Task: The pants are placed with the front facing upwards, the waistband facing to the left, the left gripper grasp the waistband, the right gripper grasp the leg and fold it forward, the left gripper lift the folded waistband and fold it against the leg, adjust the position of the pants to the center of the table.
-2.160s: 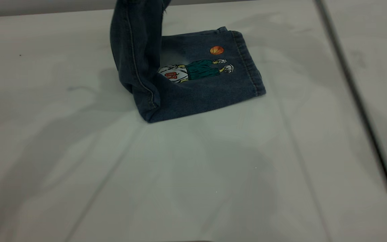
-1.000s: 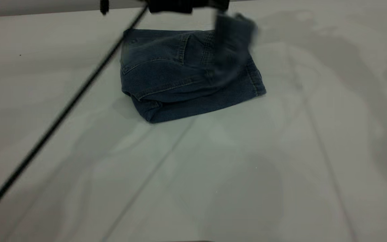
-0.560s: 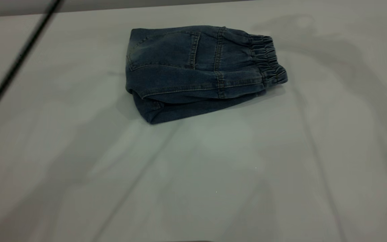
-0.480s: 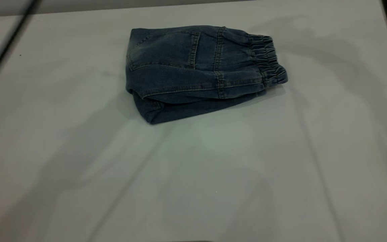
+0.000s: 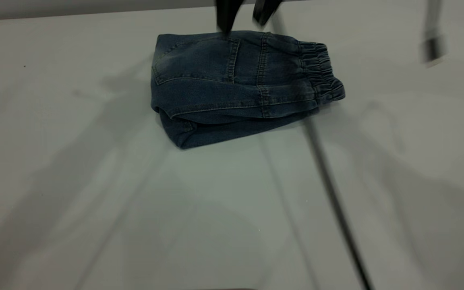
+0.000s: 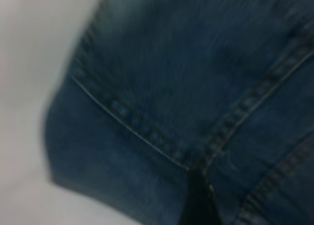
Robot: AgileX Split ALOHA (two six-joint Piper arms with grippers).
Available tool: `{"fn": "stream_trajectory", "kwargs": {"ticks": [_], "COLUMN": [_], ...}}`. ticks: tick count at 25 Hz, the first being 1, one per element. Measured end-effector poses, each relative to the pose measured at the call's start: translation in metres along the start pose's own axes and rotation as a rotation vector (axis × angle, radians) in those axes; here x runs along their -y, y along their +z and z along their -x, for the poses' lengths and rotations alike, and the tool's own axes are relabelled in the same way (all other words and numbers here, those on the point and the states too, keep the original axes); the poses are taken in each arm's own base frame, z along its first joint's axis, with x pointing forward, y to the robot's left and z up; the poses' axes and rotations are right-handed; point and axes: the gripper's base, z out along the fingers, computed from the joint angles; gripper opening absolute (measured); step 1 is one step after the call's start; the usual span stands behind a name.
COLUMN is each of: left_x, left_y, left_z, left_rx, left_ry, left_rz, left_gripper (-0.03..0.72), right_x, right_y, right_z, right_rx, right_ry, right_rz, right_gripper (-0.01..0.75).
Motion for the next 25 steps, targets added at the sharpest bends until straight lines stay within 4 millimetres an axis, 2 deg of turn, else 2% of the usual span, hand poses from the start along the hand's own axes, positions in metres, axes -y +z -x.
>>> {"fn": "stream_trajectory", "kwargs": {"ticks": [3, 5, 10, 16, 25], "left_x": [0.003, 0.004, 0.009, 0.011, 0.014], "left_y": [0.0, 0.0, 0.0, -0.001, -0.001], "left_z": [0.0, 0.0, 0.0, 0.0, 0.001], "left_rx": [0.001, 0.001, 0.003, 0.003, 0.004], "left_ry": [-0.001, -0.001, -0.011, -0.017, -0.04], "left_rz": [-0.028, -0.044, -0.098, -0.124, -0.149], "left_gripper": [0.582, 0.582, 0.582, 0.582, 0.582], "right_x": [-0.023, -0.03, -0.023, -0.024, -0.04], "right_y": [0.035, 0.054, 0.09, 0.092, 0.092], "right_z": [-0.008, -0.012, -0.025, -0.029, -0.035], "right_rx": [-0.036, -0.041, -0.09, -0.143, -0.217], "right_ry": [-0.038, -0.046, -0.006, 0.078, 0.427], "right_rz": [-0.135, -0.19, -0.248, -0.22, -0.035], "right_gripper": [0.444, 0.444, 0.444, 0.443, 0.442]}}
